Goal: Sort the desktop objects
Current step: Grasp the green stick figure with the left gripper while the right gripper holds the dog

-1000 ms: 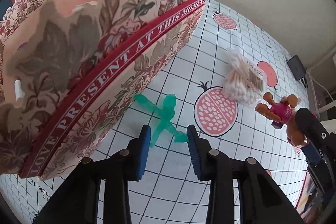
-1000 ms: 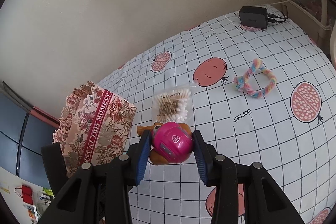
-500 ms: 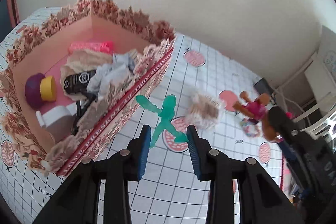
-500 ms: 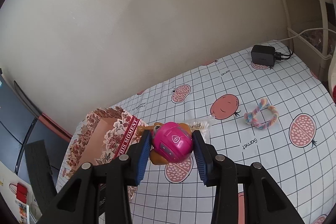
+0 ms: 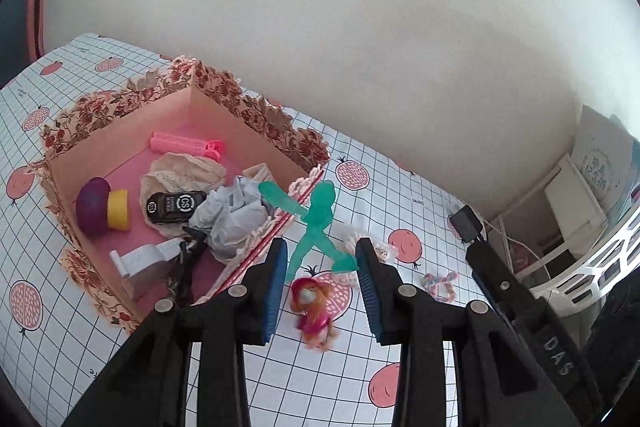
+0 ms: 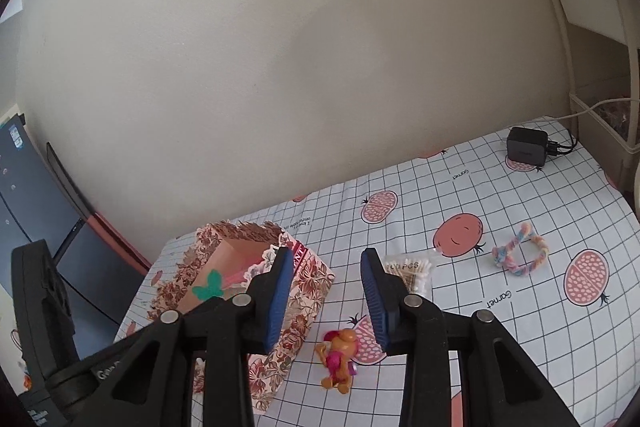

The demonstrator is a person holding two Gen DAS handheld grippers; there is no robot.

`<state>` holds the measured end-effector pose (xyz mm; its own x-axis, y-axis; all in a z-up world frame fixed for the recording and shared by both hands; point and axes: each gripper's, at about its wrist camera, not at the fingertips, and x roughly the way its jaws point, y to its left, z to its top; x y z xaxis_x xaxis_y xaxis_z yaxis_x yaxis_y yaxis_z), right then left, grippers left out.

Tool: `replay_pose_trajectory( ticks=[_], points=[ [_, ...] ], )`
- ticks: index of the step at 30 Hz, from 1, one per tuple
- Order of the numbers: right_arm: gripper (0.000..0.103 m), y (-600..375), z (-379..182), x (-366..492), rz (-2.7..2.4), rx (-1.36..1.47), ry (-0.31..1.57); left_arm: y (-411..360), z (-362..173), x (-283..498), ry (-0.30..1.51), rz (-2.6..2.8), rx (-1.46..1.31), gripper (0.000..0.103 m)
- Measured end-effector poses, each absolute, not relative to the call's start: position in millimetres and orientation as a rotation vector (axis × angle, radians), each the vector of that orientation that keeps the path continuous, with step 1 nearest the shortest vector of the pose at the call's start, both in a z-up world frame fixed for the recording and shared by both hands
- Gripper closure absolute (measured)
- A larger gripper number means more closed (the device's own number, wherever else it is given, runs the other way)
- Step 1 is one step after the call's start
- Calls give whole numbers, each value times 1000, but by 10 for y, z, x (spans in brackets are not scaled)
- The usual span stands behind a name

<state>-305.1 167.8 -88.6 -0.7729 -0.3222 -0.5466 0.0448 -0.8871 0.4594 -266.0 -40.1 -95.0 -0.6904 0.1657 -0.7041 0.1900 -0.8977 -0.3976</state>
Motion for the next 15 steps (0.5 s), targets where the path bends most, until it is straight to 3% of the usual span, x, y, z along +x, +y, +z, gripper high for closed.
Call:
replay_pose_trajectory(
  ticks=[15],
  points=[
    [63,1256,-1701,-3277,-2510,1403,-447,-598,-1015,-2637,803,-2738,1222,66]
  ],
)
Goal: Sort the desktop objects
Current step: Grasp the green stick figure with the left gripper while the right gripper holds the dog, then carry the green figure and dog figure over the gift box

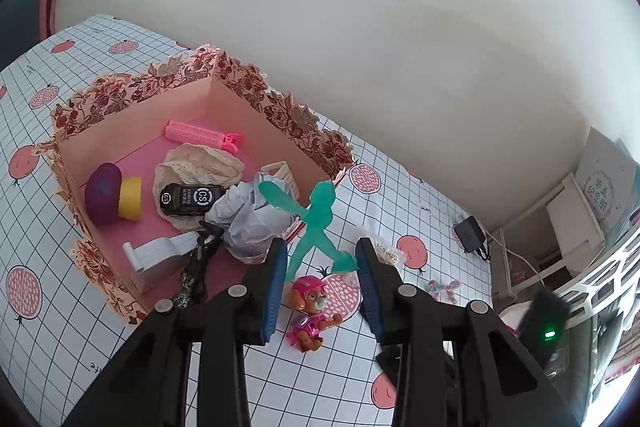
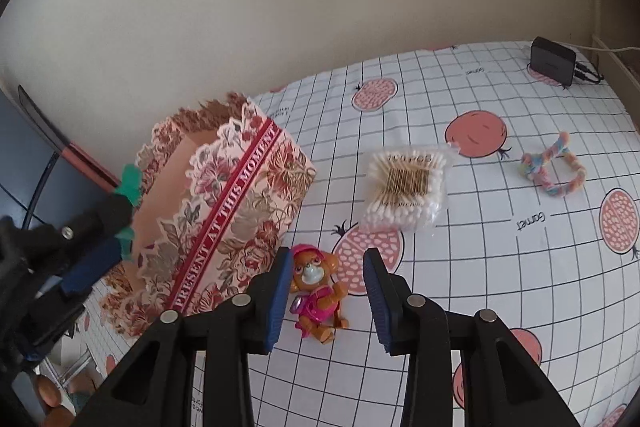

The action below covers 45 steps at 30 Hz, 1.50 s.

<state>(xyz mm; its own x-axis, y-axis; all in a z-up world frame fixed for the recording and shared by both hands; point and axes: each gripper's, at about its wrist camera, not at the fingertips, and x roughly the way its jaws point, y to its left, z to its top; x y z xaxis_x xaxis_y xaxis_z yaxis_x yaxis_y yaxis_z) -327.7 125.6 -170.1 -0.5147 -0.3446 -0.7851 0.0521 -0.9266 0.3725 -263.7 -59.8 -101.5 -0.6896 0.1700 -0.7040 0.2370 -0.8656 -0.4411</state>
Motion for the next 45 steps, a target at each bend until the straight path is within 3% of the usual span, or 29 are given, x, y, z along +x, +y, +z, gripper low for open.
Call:
replay_pose_trajectory(
  ticks=[3,7,20,25,34,35,36,45],
  points=[
    [62,1174,-1853,-3296,-2474,1465,-422,-618,-1004,-2627,809,-2738,1214,66],
    [51,1081,-1969,-3303,-2449,1509,-387,-648,-1010,-2627,821,-2736,1214,66],
    [51,916,-2126,-3318,-2445,1588,-283,-726,-1066,-2620,852,-2719,1209,66],
    [56,844,-2173,-3308,-2467,1628,-200,-748,-1067,-2618,857,-2717,1208,66],
    [56,968,-2086,-3324,-2478,1593,-308,-779,-1070,-2609,865,-2715,1209,66],
    [58,977,-2059,-3327,-2481,1579,-311,-782,-1068,-2608,866,-2716,1209,66],
    [69,983,-2027,-3328,-2485,1559,-314,-784,-1065,-2606,866,-2717,1209,66],
    [68,1101,-1792,-3312,-2559,1462,-409,-791,-1040,-2592,872,-2721,1198,66]
  ],
)
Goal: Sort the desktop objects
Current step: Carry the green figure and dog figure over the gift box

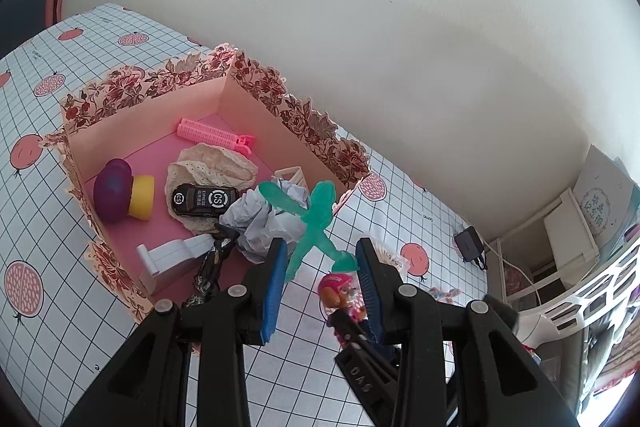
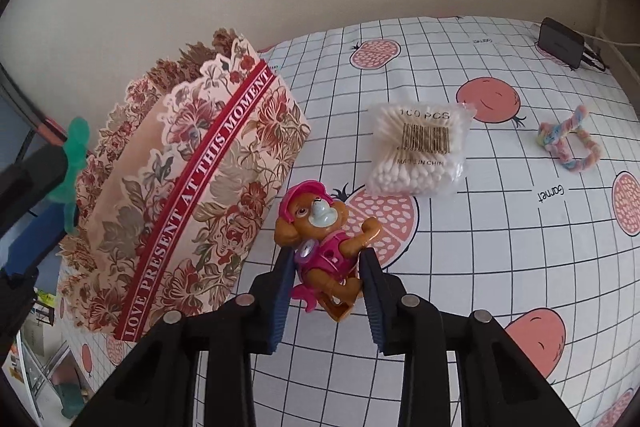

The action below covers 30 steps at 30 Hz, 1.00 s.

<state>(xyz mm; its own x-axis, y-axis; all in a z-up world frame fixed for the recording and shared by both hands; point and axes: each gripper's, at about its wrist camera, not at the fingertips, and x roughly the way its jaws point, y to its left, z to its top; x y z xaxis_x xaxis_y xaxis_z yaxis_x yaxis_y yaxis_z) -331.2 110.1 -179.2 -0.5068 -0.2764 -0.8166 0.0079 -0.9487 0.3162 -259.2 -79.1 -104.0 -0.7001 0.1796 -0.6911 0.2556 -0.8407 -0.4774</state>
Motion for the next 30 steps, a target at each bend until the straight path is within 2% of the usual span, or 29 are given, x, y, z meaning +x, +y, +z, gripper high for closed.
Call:
replay_pose_trajectory(
  ticks=[6,16,21,30],
  points=[
    [68,1196,-1367,-3264,-2665,1217,-490,-808,-997,-2581,865,-2731,1184,66],
    [68,1208,-731,-3078,-2759,867,-501,-914,-855,-2495,864,-2747,1110,66],
    [68,1127,-606,-3013,-2745,842,-483,-1055,-806,-2444,867,-2728,1062,66],
    [68,733,-729,-3045,-2655,903,-408,-1321,-879,-2398,908,-2664,1037,66]
  ],
)
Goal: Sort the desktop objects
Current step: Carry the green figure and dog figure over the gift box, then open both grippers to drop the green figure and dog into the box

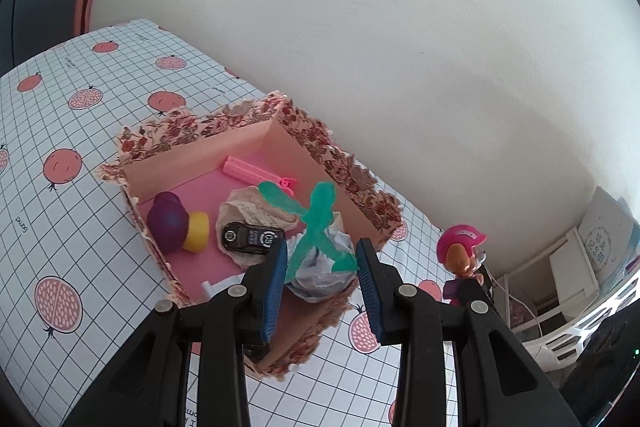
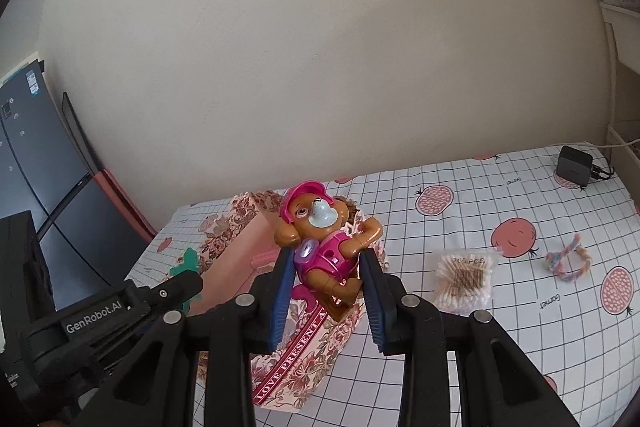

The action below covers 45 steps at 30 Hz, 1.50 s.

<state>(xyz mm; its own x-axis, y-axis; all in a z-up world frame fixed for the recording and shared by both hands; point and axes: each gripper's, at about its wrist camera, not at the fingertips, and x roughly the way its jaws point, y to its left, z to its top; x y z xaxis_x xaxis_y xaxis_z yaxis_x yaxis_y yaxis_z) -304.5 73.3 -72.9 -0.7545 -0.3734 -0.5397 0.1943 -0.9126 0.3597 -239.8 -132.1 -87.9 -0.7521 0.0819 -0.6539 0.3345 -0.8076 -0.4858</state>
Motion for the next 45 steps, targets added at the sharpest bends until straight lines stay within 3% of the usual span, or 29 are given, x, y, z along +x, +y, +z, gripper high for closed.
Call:
replay_pose_trajectory(
  ticks=[18,45],
  points=[
    [68,61,-844,-2981,-2511,933,-300,-1829,-935,-2197,957,-2568,948,66],
    [68,-85,-1131,-3112,-2472,1060,-267,-1817,-1275,-2366,965,-2512,1090,66]
  ],
)
